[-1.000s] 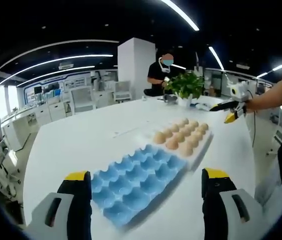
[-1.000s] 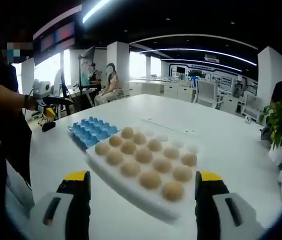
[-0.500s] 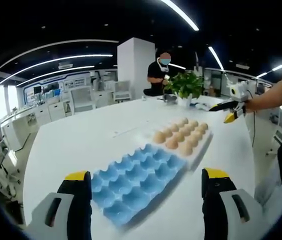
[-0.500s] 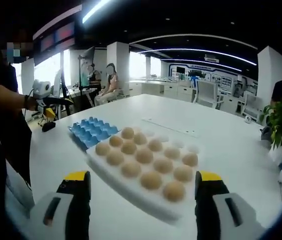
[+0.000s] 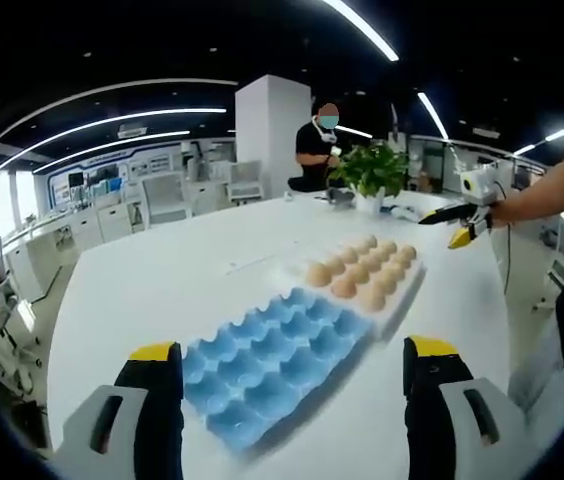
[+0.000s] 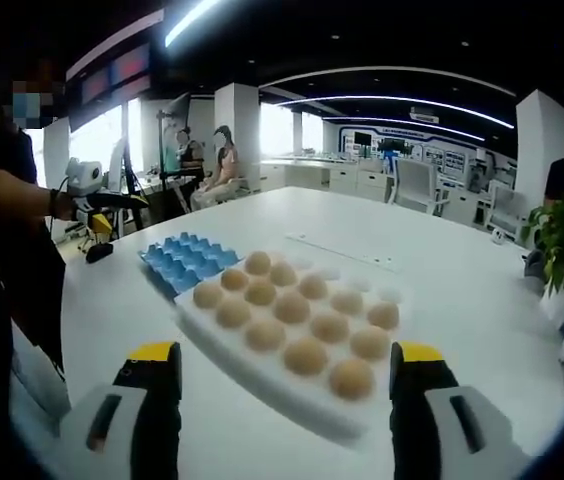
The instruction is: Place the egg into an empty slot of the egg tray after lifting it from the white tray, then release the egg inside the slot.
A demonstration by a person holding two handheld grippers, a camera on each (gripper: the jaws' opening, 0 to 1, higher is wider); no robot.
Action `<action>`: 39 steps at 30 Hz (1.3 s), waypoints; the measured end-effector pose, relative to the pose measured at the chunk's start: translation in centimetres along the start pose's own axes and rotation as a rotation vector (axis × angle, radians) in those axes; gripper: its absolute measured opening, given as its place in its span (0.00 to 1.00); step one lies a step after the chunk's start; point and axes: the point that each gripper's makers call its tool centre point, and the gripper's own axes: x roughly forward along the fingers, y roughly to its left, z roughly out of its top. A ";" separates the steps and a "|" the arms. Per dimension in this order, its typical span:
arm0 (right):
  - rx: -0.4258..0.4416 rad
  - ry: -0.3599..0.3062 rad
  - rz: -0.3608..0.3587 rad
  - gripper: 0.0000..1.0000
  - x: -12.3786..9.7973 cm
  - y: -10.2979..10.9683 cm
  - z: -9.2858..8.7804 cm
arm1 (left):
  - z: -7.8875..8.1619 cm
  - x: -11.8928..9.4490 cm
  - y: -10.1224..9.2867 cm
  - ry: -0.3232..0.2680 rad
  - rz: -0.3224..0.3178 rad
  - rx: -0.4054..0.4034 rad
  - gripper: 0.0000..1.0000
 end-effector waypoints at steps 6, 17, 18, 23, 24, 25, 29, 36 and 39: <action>0.002 -0.002 0.011 0.90 0.1 -0.1 -0.2 | -0.2 -0.4 -0.3 0.004 0.003 -0.001 0.95; -0.009 0.009 0.055 0.90 0.1 0.4 -0.4 | -0.2 -1.2 -0.4 0.006 0.019 -0.009 0.95; -0.006 0.014 0.057 0.90 0.4 0.4 -0.5 | -0.2 -1.2 -0.4 0.006 0.016 -0.008 0.95; 0.005 0.019 0.048 0.90 1.1 0.8 -0.4 | -0.4 -0.9 -0.5 0.007 -0.002 -0.004 0.95; 0.000 0.018 0.048 0.90 1.2 1.0 -0.3 | -0.5 -0.8 -0.6 0.009 -0.012 -0.005 0.95; 0.000 0.016 0.049 0.90 1.4 1.1 -0.2 | -0.5 -0.8 -0.5 0.012 -0.016 0.001 0.95; 0.004 0.007 0.050 0.89 2.3 1.9 0.4 | -0.5 -0.7 -0.2 0.006 -0.025 0.006 0.95; -0.001 0.011 0.082 0.86 3.9 4.3 1.1 | -0.9 -1.1 0.3 0.006 -0.041 0.011 0.95; 0.002 0.008 0.092 0.84 4.6 5.3 1.5 | -1.1 -1.5 0.7 0.006 -0.047 0.012 0.95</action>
